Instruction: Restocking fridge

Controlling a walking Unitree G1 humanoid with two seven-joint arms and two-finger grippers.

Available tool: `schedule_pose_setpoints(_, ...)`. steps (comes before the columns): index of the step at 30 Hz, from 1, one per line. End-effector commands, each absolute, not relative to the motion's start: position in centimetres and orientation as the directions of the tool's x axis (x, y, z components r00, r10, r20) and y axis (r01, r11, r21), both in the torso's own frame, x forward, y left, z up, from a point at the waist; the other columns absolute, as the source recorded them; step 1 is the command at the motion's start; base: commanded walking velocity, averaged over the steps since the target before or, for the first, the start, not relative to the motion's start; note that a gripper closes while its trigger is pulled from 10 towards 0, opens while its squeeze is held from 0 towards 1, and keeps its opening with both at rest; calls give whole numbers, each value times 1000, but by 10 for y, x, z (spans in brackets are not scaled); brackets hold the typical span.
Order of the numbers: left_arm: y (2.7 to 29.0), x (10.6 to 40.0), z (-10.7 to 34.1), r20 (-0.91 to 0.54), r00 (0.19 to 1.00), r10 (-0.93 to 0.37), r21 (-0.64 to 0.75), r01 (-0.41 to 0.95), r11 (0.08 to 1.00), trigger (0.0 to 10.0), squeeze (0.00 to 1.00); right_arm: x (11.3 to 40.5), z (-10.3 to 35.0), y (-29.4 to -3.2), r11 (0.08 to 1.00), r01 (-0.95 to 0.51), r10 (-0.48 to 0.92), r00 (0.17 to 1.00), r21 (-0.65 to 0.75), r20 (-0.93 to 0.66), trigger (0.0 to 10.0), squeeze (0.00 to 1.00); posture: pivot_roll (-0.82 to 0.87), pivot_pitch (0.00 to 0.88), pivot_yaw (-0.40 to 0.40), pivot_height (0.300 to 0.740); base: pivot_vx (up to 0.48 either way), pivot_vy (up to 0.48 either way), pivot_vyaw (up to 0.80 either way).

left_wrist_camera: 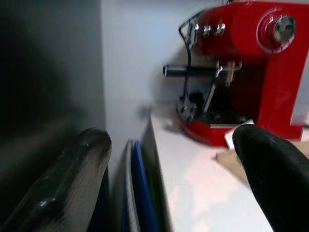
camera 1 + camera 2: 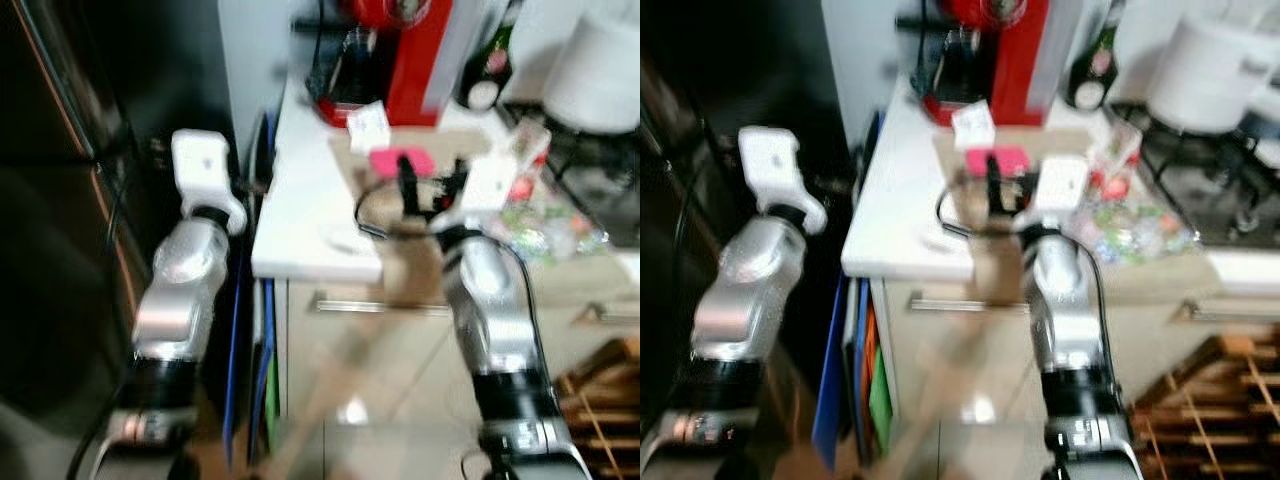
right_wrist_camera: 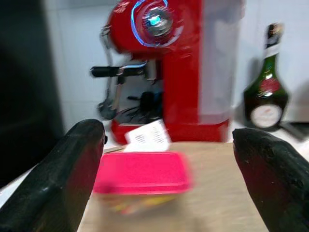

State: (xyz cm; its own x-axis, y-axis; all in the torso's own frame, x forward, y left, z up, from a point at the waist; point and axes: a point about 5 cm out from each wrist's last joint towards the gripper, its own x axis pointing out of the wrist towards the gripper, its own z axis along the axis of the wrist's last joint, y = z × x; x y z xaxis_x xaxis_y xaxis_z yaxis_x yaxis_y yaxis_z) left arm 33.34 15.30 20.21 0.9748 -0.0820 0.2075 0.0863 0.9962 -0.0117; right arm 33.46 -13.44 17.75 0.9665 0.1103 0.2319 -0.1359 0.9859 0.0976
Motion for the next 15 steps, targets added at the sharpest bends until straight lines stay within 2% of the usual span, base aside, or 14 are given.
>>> schedule_pose_setpoints(1, 147, 333, 203, 204, 974, -101, -12, 106, 994, 10000, 0, 337, 181, -142, 990, -107, 83, 971, 97, 224, 10000, 0, -6, 0, -18, 740, 0, 0, 0)
schedule_pose_setpoints(6, 151, 330, 202, 201, 975, -90, -21, 96, 995, 10000, 0, 336, 179, -141, 988, -106, 81, 974, 111, 210, 10000, 0, 3, 0, -24, 740, 0, 0, 0)
schedule_pose_setpoints(9, 153, 325, 200, 195, 977, -87, -24, 94, 995, 10000, 0, 330, 176, -137, 979, -111, 80, 981, 172, 176, 10000, 0, 5, 19, -23, 740, 0, 0, 0)
schedule_pose_setpoints(11, 154, 323, 198, 187, 979, -85, -24, 91, 996, 10000, 0, 326, 169, -133, 953, -101, 76, 992, 285, 97, 10000, 0, 5, 36, -19, 740, 0, 0, 0)
schedule_pose_setpoints(14, 155, 323, 198, 183, 979, -85, -20, 90, 996, 10000, 0, 324, 164, -136, 959, -56, 44, 998, 279, 51, 10000, 0, 4, 45, -17, 740, 0, 0, 0)
schedule_pose_setpoints(15, 157, 323, 198, 179, 980, -86, -15, 90, 996, 10000, 0, 320, 161, -141, 975, -8, 3, 1000, 222, 23, 10000, 0, 1, 54, -12, 740, 0, 0, 0)
